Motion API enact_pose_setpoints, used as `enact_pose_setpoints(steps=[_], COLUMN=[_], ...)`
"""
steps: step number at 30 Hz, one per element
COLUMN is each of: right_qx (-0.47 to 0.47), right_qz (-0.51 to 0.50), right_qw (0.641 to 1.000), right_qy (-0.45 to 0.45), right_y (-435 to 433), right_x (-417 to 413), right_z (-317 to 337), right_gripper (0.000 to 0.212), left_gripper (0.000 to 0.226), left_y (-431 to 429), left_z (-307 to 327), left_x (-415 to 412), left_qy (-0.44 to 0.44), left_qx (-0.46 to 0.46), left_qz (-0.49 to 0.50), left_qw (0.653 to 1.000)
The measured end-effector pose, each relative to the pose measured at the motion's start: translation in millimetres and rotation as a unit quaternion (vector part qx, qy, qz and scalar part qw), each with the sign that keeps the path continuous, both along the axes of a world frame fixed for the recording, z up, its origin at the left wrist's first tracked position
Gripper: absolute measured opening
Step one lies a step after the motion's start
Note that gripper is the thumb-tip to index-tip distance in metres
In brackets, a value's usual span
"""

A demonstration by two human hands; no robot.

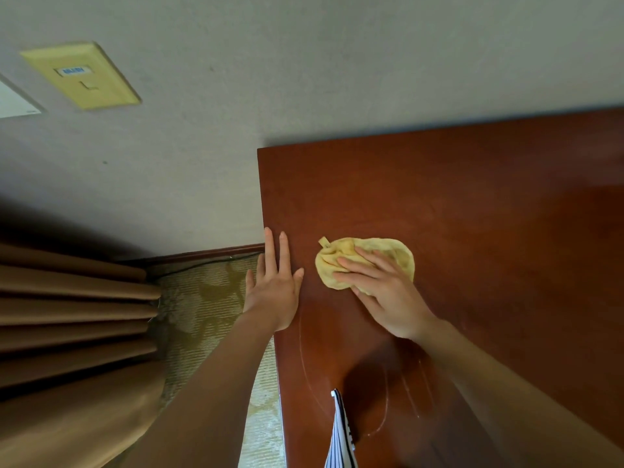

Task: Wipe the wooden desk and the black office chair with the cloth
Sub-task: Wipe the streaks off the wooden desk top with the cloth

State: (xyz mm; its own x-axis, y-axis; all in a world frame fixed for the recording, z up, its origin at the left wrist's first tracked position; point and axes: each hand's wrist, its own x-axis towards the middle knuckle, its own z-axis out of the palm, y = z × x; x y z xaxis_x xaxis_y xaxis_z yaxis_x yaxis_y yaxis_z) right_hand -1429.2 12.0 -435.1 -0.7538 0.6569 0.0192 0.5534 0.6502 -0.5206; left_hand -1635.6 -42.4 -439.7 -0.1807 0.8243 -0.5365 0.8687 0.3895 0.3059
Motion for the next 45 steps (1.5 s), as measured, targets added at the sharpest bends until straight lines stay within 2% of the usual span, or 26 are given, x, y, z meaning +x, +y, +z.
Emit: enact_pose_setpoints(steps=[4,10,16,19,22,25,32,39,45], right_qx=[0.020,0.011,-0.007,-0.032,-0.046,-0.053,-0.068,-0.060,-0.047], right_qz=[0.010,-0.068,-0.159,-0.191,-0.181,-0.166,-0.133,-0.033,0.019], right_qw=[1.000,0.997,0.986,0.975,0.971,0.973,0.988,0.998,0.998], right_qy=[-0.018,-0.036,-0.054,-0.108,-0.151,-0.152,-0.044,-0.007,-0.023], right_y=[18.3,71.4,125.3,145.3,146.4,127.0,47.4,-7.5,-14.7], right_x=[35.3,53.4,22.7,-13.7,-46.5,-68.6,-87.1,-42.8,23.3], right_z=[2.7,6.7,12.2,13.7,10.8,6.3,4.3,5.8,7.9], right_gripper=[0.040,0.038,0.034,0.036,0.042,0.045,0.038,0.038,0.040], left_gripper=[0.065,0.065,0.066,0.066,0.066,0.066,0.067,0.067,0.066], left_y=[-0.8,-2.1,-3.5,-3.1,-1.8,-0.4,1.7,3.2,1.4], left_z=[0.9,-1.0,-0.2,1.5,2.4,3.8,7.4,9.1,8.8], left_x=[0.7,0.5,1.3,1.5,1.5,0.4,1.3,0.9,1.5], left_qy=[0.016,0.023,0.030,0.026,0.021,0.018,0.008,0.000,-0.006], left_qx=[0.006,0.023,0.027,0.023,0.015,0.005,-0.006,-0.018,-0.005], left_qz=[-0.004,-0.017,-0.021,-0.019,-0.022,-0.021,-0.013,-0.006,0.003], left_qw=[1.000,0.999,0.999,0.999,0.999,1.000,1.000,1.000,1.000])
